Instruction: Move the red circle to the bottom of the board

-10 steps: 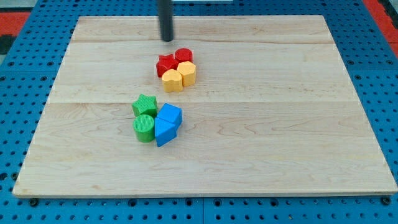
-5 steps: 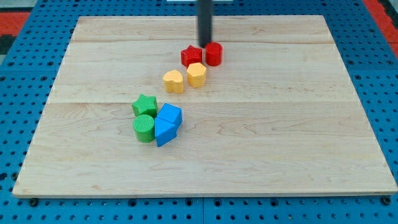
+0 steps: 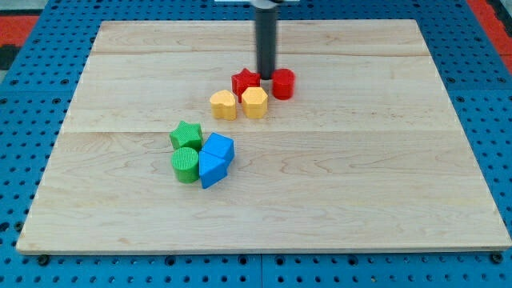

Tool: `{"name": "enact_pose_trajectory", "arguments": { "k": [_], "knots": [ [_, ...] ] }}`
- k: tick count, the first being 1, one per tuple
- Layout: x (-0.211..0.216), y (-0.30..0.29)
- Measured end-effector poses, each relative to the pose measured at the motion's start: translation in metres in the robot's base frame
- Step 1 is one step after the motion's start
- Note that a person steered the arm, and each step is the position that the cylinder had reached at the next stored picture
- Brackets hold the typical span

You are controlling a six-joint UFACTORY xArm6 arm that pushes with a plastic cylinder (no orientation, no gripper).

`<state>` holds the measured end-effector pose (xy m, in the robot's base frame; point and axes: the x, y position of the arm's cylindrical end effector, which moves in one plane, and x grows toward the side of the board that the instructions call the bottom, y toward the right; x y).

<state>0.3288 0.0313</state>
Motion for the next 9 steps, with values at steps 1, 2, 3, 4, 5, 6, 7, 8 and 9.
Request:
{"name": "enact_pose_trajectory", "arguments": {
  "k": [1, 2, 3, 4, 5, 6, 7, 8, 9],
  "knots": [
    [-0.003, 0.001],
    [-0.026, 0.019],
    [0.02, 0.058],
    [0.039, 0.059],
    [-0.017, 0.063],
    [0.008, 0.027],
    [0.053, 0.039],
    [0.081, 0.037],
    [0.058, 0.018]
  ]
}}
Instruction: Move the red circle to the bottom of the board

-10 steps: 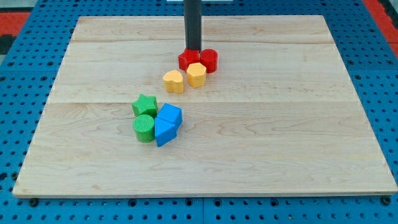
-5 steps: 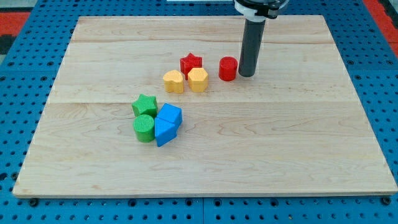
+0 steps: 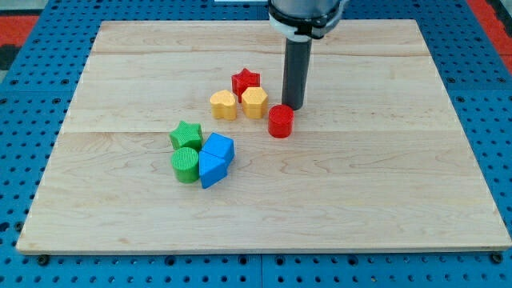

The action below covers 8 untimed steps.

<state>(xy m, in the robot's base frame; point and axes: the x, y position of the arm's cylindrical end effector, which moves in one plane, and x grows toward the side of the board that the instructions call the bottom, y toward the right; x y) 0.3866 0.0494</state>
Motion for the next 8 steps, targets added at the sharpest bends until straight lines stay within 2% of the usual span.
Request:
{"name": "enact_pose_trajectory", "arguments": {
  "k": [1, 2, 3, 4, 5, 6, 8],
  "knots": [
    [0.005, -0.029],
    [0.038, -0.03],
    [0.081, 0.039],
    [0.097, 0.026],
    [0.081, 0.026],
    [0.151, 0.023],
    [0.19, -0.033]
  ]
}}
